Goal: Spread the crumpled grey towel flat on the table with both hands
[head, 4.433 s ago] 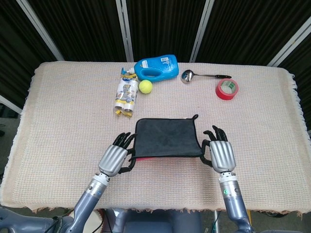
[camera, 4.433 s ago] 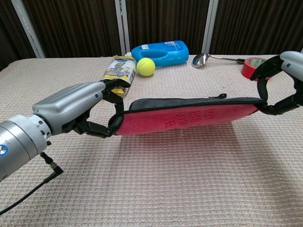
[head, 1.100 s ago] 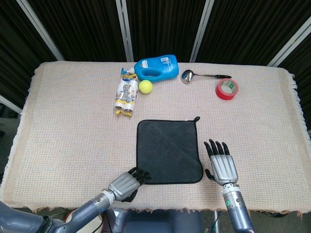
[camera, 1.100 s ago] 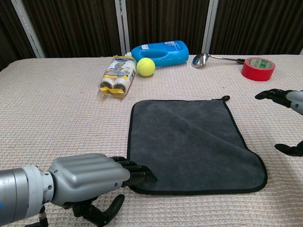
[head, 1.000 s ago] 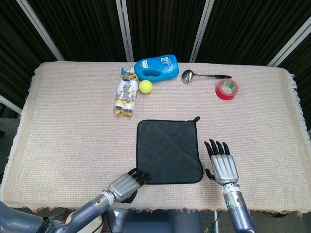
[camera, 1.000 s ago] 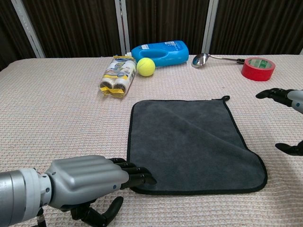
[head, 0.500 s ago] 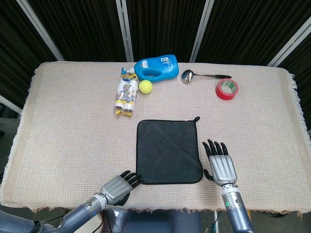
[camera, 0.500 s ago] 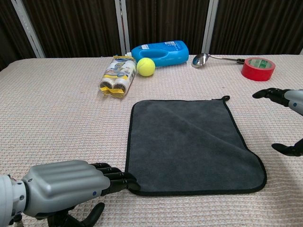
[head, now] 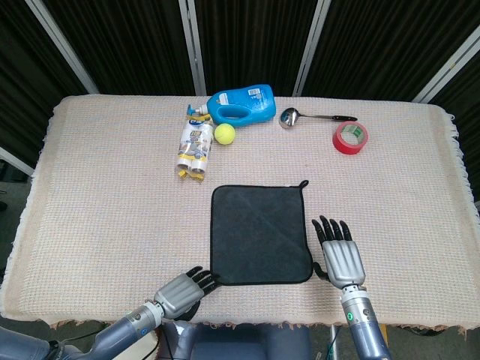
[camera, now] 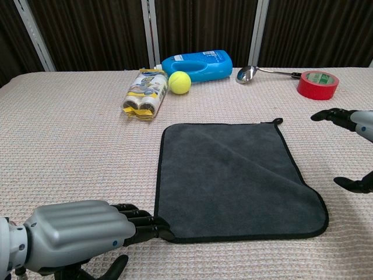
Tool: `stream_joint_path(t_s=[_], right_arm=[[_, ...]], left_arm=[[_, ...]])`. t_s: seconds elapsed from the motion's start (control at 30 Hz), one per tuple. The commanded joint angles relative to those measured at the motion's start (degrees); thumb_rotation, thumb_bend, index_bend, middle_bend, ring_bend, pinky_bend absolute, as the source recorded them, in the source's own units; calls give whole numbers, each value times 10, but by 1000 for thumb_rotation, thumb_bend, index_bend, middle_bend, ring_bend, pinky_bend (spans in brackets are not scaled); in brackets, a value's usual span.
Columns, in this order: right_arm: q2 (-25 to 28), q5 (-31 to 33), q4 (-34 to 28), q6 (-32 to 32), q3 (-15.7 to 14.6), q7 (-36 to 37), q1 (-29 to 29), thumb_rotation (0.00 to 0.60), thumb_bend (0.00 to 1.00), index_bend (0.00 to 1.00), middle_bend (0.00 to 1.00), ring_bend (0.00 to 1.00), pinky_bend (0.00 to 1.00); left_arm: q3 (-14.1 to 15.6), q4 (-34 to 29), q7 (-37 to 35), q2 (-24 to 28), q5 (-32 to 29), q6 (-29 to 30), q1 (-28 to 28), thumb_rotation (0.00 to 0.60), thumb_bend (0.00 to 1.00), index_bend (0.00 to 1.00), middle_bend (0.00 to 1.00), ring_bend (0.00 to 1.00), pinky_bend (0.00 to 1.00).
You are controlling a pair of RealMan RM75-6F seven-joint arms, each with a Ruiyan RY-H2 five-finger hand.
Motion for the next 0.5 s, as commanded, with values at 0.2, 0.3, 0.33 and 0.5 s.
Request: stream_joint_path(t_s=[0.2,0.3,0.33,0.5], right_arm=[[5,-5,3,-2,2,16,-5,600,371,0,0,0,0],[7,-7,4,-4,3,19,-6,600,371,0,0,0,0],[7,-6,4,-5,3,19,-5,600,371,0,0,0,0],[6,-9,3,-6,2,22,-7,600,371,0,0,0,0]], left_arm=[[-13,0,2,-10,14,23,3,600,787,35,0,0,5],[-17,-2,2,-12,21,24,1,600,787,35,0,0,5],[-18,-2,5,-14,21,22,-1,600,788,34,0,0,5],[-23,3,19,-27,0,13,-11,600,788,34,0,0,5]])
